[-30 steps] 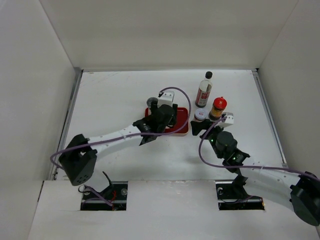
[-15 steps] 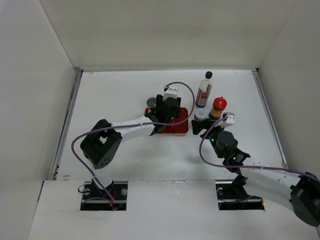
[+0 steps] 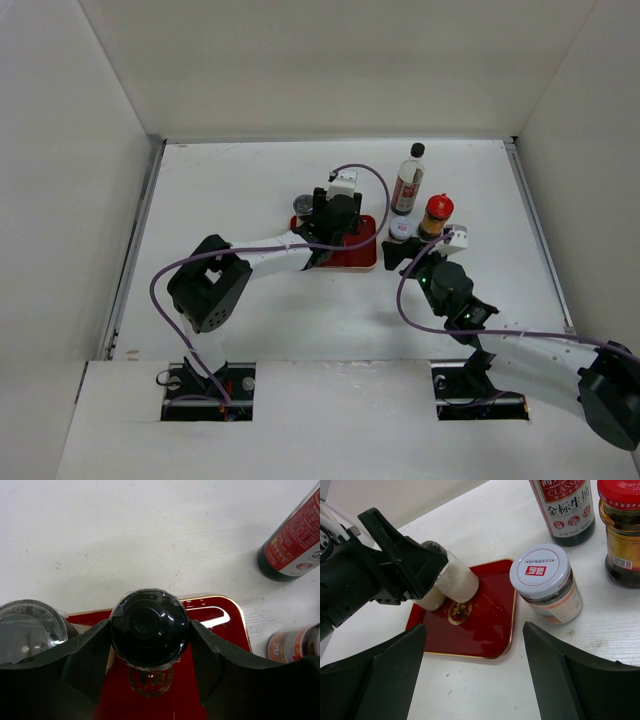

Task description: Organize the condiment bottles

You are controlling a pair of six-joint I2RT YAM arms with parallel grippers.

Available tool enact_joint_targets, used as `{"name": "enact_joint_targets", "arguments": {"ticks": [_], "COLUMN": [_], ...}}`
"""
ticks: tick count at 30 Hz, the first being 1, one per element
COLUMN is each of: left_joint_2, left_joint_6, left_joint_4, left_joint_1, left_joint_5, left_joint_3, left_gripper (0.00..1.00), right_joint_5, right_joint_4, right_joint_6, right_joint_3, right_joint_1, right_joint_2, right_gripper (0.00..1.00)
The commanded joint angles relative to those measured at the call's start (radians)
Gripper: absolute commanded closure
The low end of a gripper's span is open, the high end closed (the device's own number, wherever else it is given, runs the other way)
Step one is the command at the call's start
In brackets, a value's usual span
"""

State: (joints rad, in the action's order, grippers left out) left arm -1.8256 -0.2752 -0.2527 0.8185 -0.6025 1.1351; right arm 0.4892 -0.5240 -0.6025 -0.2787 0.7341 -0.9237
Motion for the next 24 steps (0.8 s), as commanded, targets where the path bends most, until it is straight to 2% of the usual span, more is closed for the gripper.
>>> {"name": "enact_joint_targets", "arguments": {"ticks": [1,7,12,24], "left_joint_2": [0.022,0.014,0.008,0.058], "left_joint_6": [0.034,0.047,0.048,0.048], "left_joint_4": [-0.12,-0.12,-0.12,-0.131], "left_joint_1": [0.001,0.006,0.011,0.024], "left_joint_5": [-0.063,-0.074,-0.077,-0.089], "left_joint_3": [0.038,0.037,0.032,0.029], "left_gripper": [0.54,0.54,0.37,0.28], "right_joint_5": [-0.006,-0.006,-0.005,-0.001], "right_joint_4": [-0.031,-0.027,-0.019,-0.018], "right_joint_6": [-0.003,-0.003,-0.002,0.001], "right_joint_3": [-0.002,-0.002,-0.001,0.003], "right_joint_1": [0.001,0.001,0.001,0.001], "right_joint_2": [0.009,0.017,0.032,0.048], "right_gripper": [0.15,0.14,0.12,0.12]}}
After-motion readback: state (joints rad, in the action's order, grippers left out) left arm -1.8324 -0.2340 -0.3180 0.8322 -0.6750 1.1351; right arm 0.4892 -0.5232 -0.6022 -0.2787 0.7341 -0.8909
